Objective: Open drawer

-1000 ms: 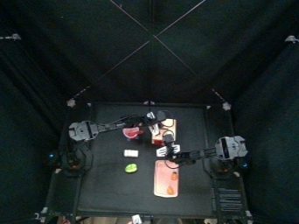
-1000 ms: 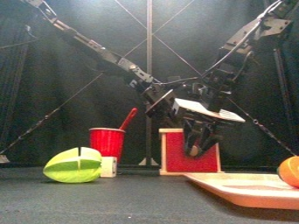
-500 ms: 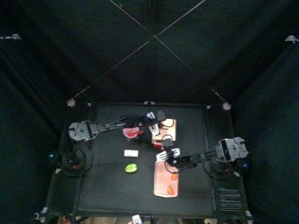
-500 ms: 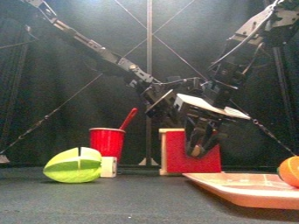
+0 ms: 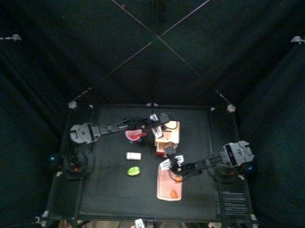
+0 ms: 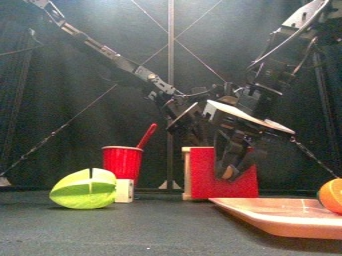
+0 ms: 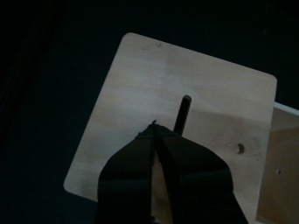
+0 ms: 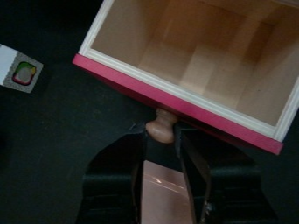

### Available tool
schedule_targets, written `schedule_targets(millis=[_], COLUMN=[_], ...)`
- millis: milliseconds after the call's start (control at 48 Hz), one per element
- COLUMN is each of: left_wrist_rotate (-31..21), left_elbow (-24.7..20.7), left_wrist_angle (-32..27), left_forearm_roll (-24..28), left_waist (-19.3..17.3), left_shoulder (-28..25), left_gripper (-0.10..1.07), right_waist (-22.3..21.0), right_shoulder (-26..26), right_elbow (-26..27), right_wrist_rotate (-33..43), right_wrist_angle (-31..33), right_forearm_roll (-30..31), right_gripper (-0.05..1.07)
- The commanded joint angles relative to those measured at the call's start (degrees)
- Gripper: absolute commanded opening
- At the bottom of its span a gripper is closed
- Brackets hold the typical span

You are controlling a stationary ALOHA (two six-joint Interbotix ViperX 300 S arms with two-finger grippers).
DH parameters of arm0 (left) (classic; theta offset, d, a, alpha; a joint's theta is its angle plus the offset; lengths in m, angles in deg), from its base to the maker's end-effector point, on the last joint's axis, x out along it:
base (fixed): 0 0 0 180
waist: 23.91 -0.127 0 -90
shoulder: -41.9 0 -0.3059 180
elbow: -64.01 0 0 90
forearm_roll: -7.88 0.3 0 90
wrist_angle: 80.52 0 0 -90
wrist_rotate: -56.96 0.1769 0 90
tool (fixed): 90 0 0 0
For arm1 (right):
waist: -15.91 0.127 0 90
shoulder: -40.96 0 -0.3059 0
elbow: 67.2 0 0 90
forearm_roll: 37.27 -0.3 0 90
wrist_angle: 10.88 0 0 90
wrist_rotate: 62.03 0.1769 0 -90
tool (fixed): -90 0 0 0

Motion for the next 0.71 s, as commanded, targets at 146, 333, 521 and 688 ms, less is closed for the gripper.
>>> schedule_targets(millis=[146,333,521,688], left_wrist_rotate=[-0.09,-0.09,-0.09,-0.09], left_elbow=[0.0,0.09,0.09,0.09], left_wrist_angle=[-0.79,-0.79,-0.97,-1.05], left_forearm_roll=[0.09,0.09,0.09,0.09], left_waist=[0.09,0.18,0.09,0.18], left_shoulder=[0.0,0.0,0.0,0.0], left_gripper=[0.49,0.49,0.49,0.49], right_waist=[1.67,1.93,2.55,2.81], right_shoulder=[1.49,1.49,1.58,1.49], right_elbow=[-0.09,0.0,0.0,0.18], right_wrist_rotate=[-0.09,-0.18,-0.09,-0.09], right_wrist_angle=[0.0,-0.18,-0.18,-0.26], right_forearm_roll=[-1.41,-1.41,-1.41,-1.58], right_gripper=[0.48,0.48,0.48,0.48])
